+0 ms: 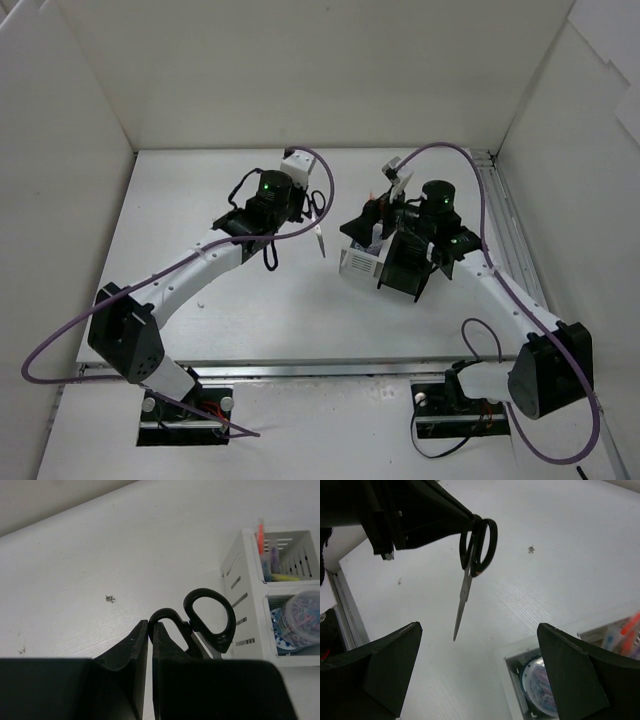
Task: Sort the stationery into containers
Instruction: Pick up the scissors from the center of the board.
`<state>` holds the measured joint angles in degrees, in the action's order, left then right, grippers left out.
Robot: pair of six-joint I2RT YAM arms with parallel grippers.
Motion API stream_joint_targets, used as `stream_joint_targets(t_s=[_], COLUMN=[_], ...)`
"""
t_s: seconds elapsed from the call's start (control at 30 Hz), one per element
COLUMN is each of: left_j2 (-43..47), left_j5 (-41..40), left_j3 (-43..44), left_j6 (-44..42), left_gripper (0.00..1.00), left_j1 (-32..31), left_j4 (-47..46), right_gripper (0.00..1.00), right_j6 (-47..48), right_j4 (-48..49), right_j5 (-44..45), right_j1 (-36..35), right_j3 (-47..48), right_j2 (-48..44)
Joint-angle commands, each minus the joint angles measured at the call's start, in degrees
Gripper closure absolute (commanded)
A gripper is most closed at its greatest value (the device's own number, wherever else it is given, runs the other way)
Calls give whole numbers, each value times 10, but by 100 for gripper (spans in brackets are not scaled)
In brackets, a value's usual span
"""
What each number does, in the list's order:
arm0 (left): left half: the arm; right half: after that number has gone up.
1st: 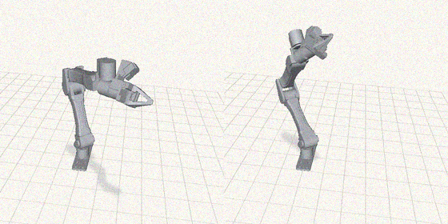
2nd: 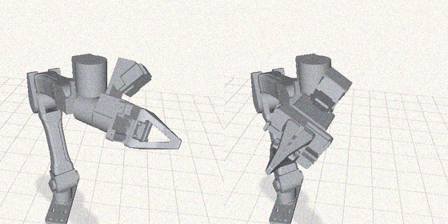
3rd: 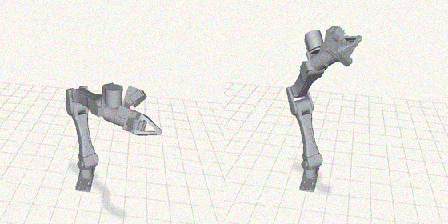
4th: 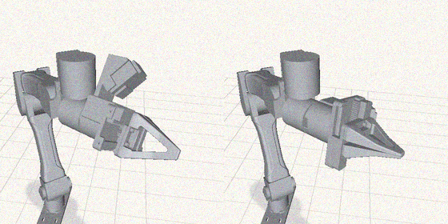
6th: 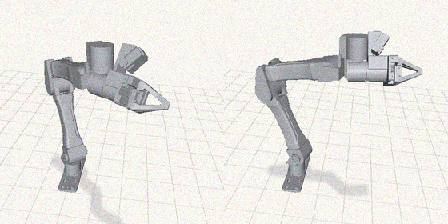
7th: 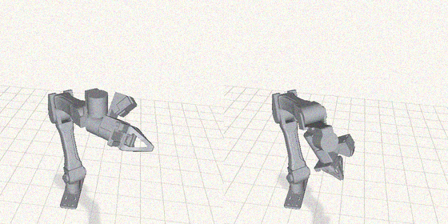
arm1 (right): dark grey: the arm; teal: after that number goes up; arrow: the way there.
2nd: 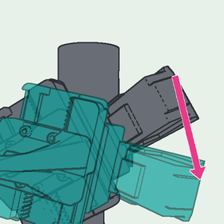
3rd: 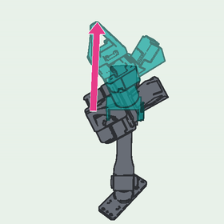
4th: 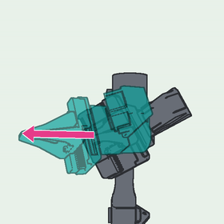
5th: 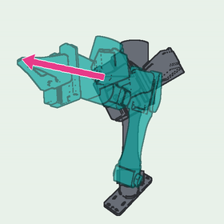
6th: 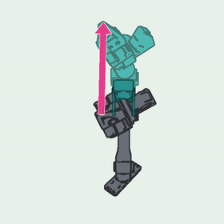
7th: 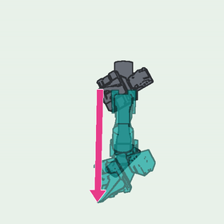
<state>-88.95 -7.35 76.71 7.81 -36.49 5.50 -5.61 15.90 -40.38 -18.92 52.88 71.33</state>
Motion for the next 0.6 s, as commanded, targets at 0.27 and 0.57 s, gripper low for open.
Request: stream_joint_targets(t_s=[0.27,0.57], left_j2=[81,86], left_j5=[46,65], left_j3=[-27,-29], left_j6=[-78,-105], left_gripper=[100,100], left_j1=[-49,-67], left_j4=[-97,-97], right_gripper=[2,63], right_j6=[-52,-70], right_j4=[123,143], right_j5=[-62,-34], right_j1=[-45,-73], right_j3=[91,115], right_j2=[107,150])
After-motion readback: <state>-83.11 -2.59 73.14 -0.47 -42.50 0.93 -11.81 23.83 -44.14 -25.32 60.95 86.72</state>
